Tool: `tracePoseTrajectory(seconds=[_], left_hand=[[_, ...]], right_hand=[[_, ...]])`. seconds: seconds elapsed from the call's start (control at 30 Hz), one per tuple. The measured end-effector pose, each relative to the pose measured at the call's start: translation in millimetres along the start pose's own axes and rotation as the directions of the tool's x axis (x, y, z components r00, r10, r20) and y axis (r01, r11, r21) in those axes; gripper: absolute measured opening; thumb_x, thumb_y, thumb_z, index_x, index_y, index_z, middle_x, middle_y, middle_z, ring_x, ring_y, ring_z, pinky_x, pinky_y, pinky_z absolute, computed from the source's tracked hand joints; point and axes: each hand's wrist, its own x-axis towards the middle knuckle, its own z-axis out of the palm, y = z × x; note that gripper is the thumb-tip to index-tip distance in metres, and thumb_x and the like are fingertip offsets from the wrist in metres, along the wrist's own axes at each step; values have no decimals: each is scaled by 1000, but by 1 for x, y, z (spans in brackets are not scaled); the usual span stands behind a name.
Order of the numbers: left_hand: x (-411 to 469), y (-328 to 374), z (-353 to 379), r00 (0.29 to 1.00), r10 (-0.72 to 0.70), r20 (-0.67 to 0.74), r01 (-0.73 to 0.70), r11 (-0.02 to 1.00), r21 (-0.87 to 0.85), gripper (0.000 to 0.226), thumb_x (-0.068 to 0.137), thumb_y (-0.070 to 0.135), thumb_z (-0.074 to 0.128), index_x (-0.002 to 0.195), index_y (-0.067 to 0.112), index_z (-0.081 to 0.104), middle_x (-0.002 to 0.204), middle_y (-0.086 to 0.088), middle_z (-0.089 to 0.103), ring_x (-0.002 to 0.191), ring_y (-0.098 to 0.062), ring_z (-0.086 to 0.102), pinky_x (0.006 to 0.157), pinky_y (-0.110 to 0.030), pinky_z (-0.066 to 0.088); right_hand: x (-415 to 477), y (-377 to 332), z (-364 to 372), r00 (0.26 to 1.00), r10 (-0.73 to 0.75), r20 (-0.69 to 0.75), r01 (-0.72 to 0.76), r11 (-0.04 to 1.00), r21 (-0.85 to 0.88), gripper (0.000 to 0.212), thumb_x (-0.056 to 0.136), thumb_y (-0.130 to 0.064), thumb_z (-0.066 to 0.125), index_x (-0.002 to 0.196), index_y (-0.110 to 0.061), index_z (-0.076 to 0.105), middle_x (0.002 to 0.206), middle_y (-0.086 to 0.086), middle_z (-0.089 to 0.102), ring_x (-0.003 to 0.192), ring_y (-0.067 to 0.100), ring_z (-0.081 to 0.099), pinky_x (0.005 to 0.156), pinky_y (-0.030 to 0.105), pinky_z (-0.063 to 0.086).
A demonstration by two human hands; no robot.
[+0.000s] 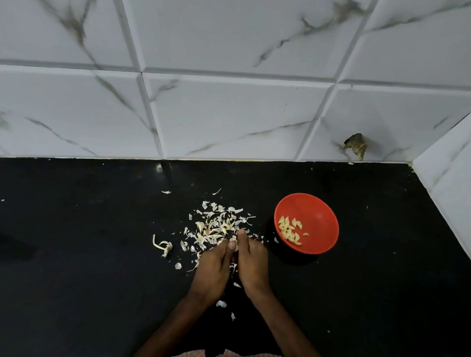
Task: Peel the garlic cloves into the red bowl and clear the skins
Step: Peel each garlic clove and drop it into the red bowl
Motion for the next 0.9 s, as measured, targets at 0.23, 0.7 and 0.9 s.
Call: tracePoseTrajectory(seconds=[0.23, 0.7, 0.9], left_hand=[[1, -2, -3, 1000, -14, -10, 13, 993, -114, 38, 107, 28, 39, 72, 20, 52, 65, 14, 56, 62, -1, 47, 59, -21, 39], [10, 3, -12, 994, -99, 41, 106, 947, -304, 44, 109, 23, 40, 74, 1, 54, 59, 12, 43, 58, -5, 37, 56, -24, 32], [11, 15, -20, 959, -198, 204, 272, 847, -456, 41, 107, 22, 40, 69, 10, 46, 56, 10, 32, 49, -4, 27, 46, -17, 26]], right_hand=[[-1, -6, -2, 998, 41, 55, -45, 997, 64, 55, 107, -31, 45, 59, -9, 57, 53, 5, 58, 55, 11, 54, 58, 35, 44], [6, -21, -43, 917, -311, 251, 262, 942, 211, 11, 90, -15, 73, 99, -13, 66, 97, -3, 67, 93, 17, 64, 84, 33, 53], [9, -25, -44, 889, -321, 328, 260, 941, 217, 29, 84, -5, 74, 95, -27, 58, 93, -7, 63, 92, 16, 62, 87, 41, 52]])
